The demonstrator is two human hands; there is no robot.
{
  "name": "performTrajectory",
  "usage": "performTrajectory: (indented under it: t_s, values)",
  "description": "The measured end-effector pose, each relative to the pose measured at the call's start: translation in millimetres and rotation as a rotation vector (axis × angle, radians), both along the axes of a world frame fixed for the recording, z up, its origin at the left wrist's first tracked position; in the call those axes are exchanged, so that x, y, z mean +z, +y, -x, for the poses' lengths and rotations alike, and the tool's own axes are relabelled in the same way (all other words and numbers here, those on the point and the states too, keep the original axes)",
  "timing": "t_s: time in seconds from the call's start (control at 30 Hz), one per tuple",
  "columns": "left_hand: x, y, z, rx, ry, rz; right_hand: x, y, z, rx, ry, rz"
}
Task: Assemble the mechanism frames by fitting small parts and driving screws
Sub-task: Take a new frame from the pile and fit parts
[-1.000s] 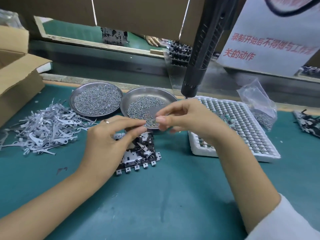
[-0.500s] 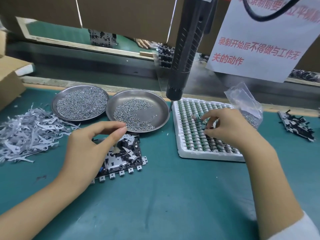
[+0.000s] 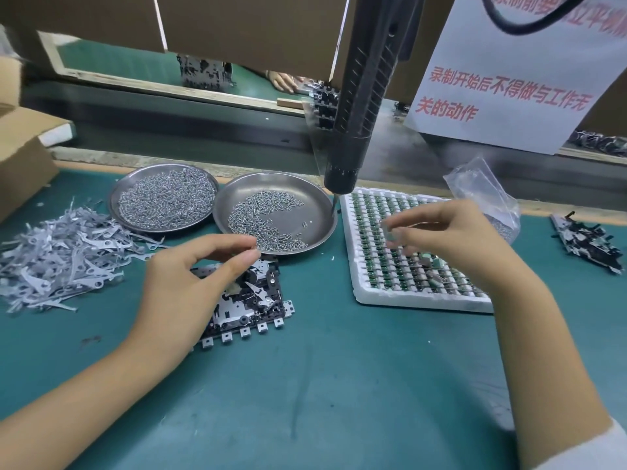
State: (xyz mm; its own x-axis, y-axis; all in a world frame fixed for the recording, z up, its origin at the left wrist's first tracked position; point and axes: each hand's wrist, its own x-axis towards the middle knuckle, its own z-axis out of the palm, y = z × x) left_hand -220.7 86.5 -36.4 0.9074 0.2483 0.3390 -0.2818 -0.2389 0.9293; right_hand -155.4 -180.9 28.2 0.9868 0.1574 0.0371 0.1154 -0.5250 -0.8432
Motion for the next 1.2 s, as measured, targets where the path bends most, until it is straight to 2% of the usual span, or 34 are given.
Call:
performTrajectory:
  t_s: [0.1,0.2,0.33,0.63,0.87,1.2]
  values:
    - [1,-1,2,-0.014,-0.015,-0.005,-3,25,6,0.132,0.151,-0.505]
    - [1,-1,2,-0.023,-0.031,-0.008,-18,58,12,0.186,0.299,-0.732]
    - [3,0,3,-0.019,-0.049,-0.066,-35,87,21,0.218,0.403,-0.756]
    - [3,1,2,-0.050,-0.072,-0.120,-47,103,29,0.222,0.492,-0.885]
    - [2,0,2,-0.052,-0.076,-0.137,-49,102,29,0.186,0.390,-0.828]
    - [1,0,2,-0.065,-0.071,-0.129,-49,103,31,0.210,0.353,-0.801]
